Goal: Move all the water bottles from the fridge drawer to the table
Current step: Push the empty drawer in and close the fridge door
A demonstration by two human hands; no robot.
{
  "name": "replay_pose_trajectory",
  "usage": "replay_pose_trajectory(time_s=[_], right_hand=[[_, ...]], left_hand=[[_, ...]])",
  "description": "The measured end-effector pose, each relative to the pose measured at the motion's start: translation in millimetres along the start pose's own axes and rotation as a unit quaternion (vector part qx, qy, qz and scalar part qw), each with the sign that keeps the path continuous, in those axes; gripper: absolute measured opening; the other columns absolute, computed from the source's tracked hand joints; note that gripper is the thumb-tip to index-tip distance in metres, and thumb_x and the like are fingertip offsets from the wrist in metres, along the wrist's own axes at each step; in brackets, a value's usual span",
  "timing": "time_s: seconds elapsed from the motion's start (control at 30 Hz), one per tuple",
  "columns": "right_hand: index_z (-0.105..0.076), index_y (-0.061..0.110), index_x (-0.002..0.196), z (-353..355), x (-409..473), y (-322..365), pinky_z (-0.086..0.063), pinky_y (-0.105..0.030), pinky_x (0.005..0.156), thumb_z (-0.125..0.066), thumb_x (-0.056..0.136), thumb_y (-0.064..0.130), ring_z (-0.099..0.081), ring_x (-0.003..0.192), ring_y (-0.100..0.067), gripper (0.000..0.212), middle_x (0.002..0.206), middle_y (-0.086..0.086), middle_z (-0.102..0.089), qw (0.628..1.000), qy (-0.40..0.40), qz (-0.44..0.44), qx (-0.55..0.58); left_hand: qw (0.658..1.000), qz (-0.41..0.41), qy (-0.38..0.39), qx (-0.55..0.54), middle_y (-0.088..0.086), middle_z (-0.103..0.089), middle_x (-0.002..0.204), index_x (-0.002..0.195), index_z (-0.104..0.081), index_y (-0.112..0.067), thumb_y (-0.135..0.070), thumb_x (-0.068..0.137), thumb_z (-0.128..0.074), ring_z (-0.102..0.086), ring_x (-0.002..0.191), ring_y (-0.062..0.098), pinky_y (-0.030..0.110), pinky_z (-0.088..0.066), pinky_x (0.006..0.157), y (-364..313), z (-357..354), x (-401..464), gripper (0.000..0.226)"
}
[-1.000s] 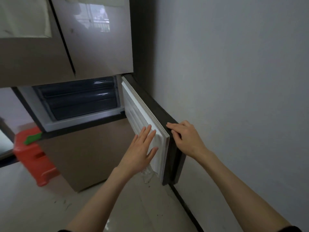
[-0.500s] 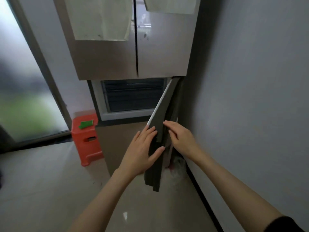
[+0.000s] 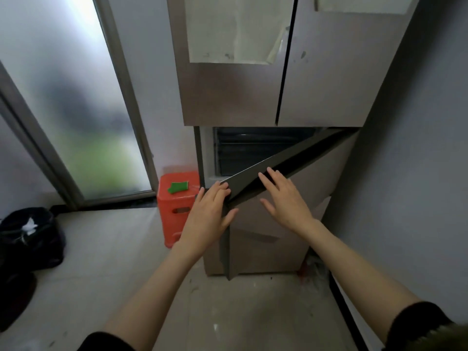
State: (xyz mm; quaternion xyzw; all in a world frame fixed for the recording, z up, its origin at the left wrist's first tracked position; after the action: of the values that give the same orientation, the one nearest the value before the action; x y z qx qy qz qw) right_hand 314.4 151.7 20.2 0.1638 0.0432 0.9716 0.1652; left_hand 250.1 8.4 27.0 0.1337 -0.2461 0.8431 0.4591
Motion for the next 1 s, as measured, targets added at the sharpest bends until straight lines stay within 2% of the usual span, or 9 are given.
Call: replay_pose_trajectory(time_s=[0.1, 0.2, 0.3, 0.4, 0.57, 0.77, 0.87, 0.93, 1.0], right_hand=[[-0.018, 0.023, 0.148, -13.1, 41.3, 8.6, -0.005, -0.038, 0.117, -0.048, 0.094, 0.034, -0.011, 0.145, -0.021, 0.063, 0.156, -0.005, -0.017, 0.998, 0.004, 0.045, -0.034], [-0.029, 0.021, 0.145, -23.0, 76.5, 15.7, -0.009, -0.043, 0.116, -0.055, 0.091, 0.032, -0.026, 0.14, -0.026, 0.06, 0.15, -0.009, -0.033, 0.996, -0.023, 0.081, -0.044], [-0.044, 0.018, 0.137, -29.9, 110.6, 21.1, -0.022, -0.05, 0.113, -0.063, 0.086, 0.03, -0.043, 0.129, -0.03, 0.056, 0.137, -0.012, -0.049, 0.992, -0.059, 0.097, -0.052], [-0.057, 0.017, 0.125, -36.9, 143.9, 22.5, -0.038, -0.056, 0.102, -0.074, 0.076, 0.028, -0.058, 0.11, -0.032, 0.053, 0.118, -0.012, -0.062, 0.988, -0.087, 0.111, -0.064], [-0.062, 0.017, 0.118, -51.3, 193.3, 22.1, -0.046, -0.053, 0.093, -0.079, 0.069, 0.03, -0.063, 0.097, -0.029, 0.053, 0.107, -0.009, -0.067, 0.983, -0.108, 0.121, -0.091], [-0.063, 0.017, 0.116, -62.9, 236.5, 21.0, -0.044, -0.053, 0.095, -0.079, 0.068, 0.034, -0.063, 0.098, -0.027, 0.053, 0.103, -0.008, -0.066, 0.971, -0.158, 0.125, -0.128], [-0.057, 0.018, 0.124, -64.5, 247.9, 18.7, -0.032, -0.059, 0.104, -0.073, 0.073, 0.039, -0.052, 0.121, -0.032, 0.058, 0.124, -0.013, -0.059, 0.962, -0.179, 0.127, -0.163], [-0.045, 0.02, 0.136, -60.9, 255.7, 16.9, -0.022, -0.061, 0.108, -0.07, 0.072, 0.047, -0.036, 0.135, -0.033, 0.073, 0.144, -0.015, -0.042, 0.959, -0.186, 0.117, -0.181], [-0.032, 0.022, 0.143, -55.3, 265.9, 15.0, -0.015, -0.061, 0.109, -0.071, 0.068, 0.052, -0.024, 0.14, -0.033, 0.09, 0.151, -0.014, -0.028, 0.955, -0.197, 0.105, -0.194]], left_hand=[[1.0, 0.002, -0.015, -0.005, 0.001, -0.042, 0.144, 0.133, -0.045, -0.014, -0.031, 0.089, -0.056, -0.029, 0.139, 0.013, 0.031, -0.01, 0.117, 28.3, 2.6, 18.4, 0.049], [1.0, 0.015, -0.026, -0.004, 0.002, -0.043, 0.144, 0.132, -0.046, -0.013, -0.029, 0.089, -0.056, -0.031, 0.138, 0.014, 0.03, -0.01, 0.117, 59.6, 0.9, 41.3, 0.046], [1.0, 0.023, -0.018, 0.009, 0.003, -0.046, 0.142, 0.13, -0.049, -0.014, -0.031, 0.09, -0.054, -0.034, 0.137, 0.017, 0.034, -0.014, 0.117, 90.8, -1.8, 69.9, 0.044], [0.999, 0.033, -0.015, 0.026, 0.002, -0.045, 0.143, 0.131, -0.049, -0.015, -0.032, 0.091, -0.052, -0.034, 0.137, 0.017, 0.038, -0.019, 0.117, 116.8, -7.3, 95.9, 0.044], [0.997, 0.061, -0.021, 0.045, 0.003, -0.041, 0.145, 0.134, -0.046, -0.015, -0.029, 0.093, -0.049, -0.026, 0.141, 0.02, 0.044, -0.022, 0.116, 155.0, -18.9, 135.2, 0.044], [0.988, 0.026, -0.042, 0.148, 0.013, -0.047, 0.14, 0.122, -0.057, -0.013, -0.028, 0.088, -0.058, -0.031, 0.137, 0.032, 0.049, -0.022, 0.11, 187.3, -30.6, 179.5, 0.038], [0.982, 0.01, -0.059, 0.178, 0.015, -0.032, 0.149, 0.128, -0.05, -0.018, -0.037, 0.089, -0.05, -0.018, 0.141, 0.031, 0.049, -0.016, 0.112, 202.5, -33.1, 193.4, 0.043], [0.979, 0.006, -0.062, 0.193, 0.014, -0.023, 0.153, 0.137, -0.039, -0.02, -0.043, 0.089, -0.045, -0.012, 0.142, 0.03, 0.05, -0.011, 0.114, 212.5, -34.8, 201.3, 0.053], [0.976, -0.005, -0.065, 0.209, 0.013, -0.02, 0.154, 0.142, -0.029, -0.02, -0.044, 0.089, -0.044, -0.011, 0.143, 0.031, 0.051, -0.011, 0.115, 218.1, -36.8, 210.2, 0.061]])
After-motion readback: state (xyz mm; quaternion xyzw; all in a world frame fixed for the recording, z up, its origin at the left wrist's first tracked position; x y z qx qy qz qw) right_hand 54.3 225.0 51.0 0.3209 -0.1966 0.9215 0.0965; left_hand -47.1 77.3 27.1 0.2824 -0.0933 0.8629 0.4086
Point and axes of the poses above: each hand's wrist, its own x-axis towards the middle knuckle, its own z-axis out of the back of the hand, y = z × x, the point moved 9 cm from there along x, towards the middle knuckle
